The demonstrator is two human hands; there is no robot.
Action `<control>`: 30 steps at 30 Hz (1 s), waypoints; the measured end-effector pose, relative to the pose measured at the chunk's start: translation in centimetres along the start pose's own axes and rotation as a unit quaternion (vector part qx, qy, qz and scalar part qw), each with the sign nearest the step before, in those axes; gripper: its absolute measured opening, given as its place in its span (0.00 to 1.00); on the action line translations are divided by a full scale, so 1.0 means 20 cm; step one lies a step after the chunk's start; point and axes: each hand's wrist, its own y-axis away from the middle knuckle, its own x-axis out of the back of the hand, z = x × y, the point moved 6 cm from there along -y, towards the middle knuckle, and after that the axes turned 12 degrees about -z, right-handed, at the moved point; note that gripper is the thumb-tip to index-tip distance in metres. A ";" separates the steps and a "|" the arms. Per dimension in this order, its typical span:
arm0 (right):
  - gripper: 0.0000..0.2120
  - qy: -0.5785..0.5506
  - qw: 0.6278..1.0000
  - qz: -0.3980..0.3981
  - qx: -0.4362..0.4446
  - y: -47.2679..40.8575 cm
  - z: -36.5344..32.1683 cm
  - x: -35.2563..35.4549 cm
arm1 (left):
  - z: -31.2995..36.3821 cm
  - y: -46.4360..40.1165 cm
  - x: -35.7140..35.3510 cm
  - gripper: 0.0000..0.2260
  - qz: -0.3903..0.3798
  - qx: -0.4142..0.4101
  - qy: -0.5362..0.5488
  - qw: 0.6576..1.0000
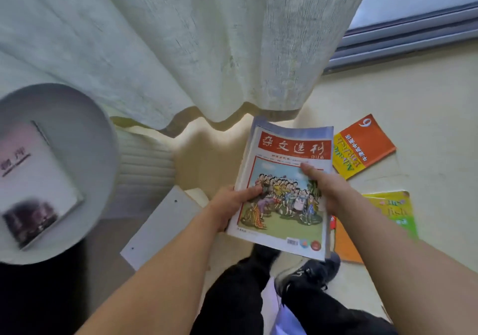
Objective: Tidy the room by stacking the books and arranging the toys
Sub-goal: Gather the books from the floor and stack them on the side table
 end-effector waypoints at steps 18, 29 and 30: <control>0.29 0.319 0.946 0.057 0.033 0.98 0.36 -1.30 | -0.25 1.43 0.72 0.15 0.136 -0.127 0.162 0.969; 0.31 0.469 0.875 -0.096 0.076 0.85 0.42 -2.34 | -0.42 1.82 1.45 0.13 0.317 -0.187 0.227 0.901; 0.36 0.477 0.869 -0.111 0.073 0.82 0.45 -2.40 | -0.44 1.84 1.50 0.11 0.328 -0.185 0.234 0.896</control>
